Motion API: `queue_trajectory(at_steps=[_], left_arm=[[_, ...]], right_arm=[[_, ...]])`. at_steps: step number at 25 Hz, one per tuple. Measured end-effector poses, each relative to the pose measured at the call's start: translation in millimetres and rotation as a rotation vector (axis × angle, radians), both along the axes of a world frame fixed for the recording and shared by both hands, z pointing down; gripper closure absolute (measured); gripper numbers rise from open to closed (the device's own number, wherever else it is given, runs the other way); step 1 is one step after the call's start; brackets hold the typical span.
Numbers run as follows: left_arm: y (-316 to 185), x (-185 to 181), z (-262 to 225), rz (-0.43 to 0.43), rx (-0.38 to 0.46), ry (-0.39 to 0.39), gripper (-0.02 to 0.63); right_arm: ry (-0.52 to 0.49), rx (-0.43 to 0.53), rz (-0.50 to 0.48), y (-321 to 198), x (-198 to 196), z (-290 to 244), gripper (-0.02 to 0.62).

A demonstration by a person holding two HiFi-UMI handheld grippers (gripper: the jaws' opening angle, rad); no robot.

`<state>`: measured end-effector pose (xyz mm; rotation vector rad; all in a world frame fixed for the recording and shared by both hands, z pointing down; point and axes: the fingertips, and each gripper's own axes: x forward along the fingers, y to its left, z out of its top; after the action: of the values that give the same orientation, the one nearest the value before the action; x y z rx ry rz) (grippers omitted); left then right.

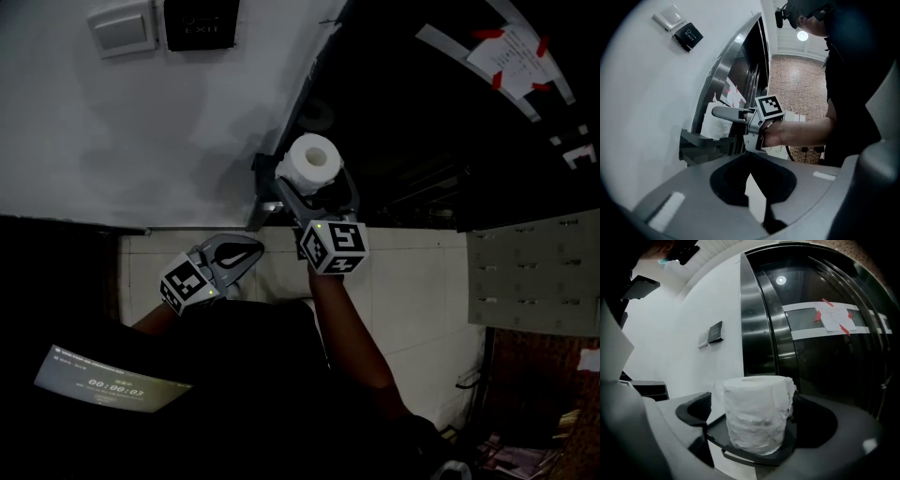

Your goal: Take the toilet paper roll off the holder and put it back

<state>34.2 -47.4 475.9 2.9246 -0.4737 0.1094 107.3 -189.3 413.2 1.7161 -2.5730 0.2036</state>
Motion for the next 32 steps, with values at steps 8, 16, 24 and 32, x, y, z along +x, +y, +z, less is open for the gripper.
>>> queue_trajectory(at_steps=[8,16,24,32], left_arm=[[-5,-6,1,-0.012,-0.001,-0.002,0.603],[-8,-9,-1,-0.014,0.000,0.005,0.603],[-5,-9,0,-0.017,0.001,0.001,0.603],[-4,-8,3,-0.008,-0.004,-0.004,0.603]], right_arm=[[0.056,-0.047,0.043,-17,-7,9,0.058],[0.085,-0.069,0.132,-23,1,10,0.149],[0.117,-0.031,0.112,-16,3,-1,0.153],[0.116,-0.034,0.105,-10,9,-13,0.153]])
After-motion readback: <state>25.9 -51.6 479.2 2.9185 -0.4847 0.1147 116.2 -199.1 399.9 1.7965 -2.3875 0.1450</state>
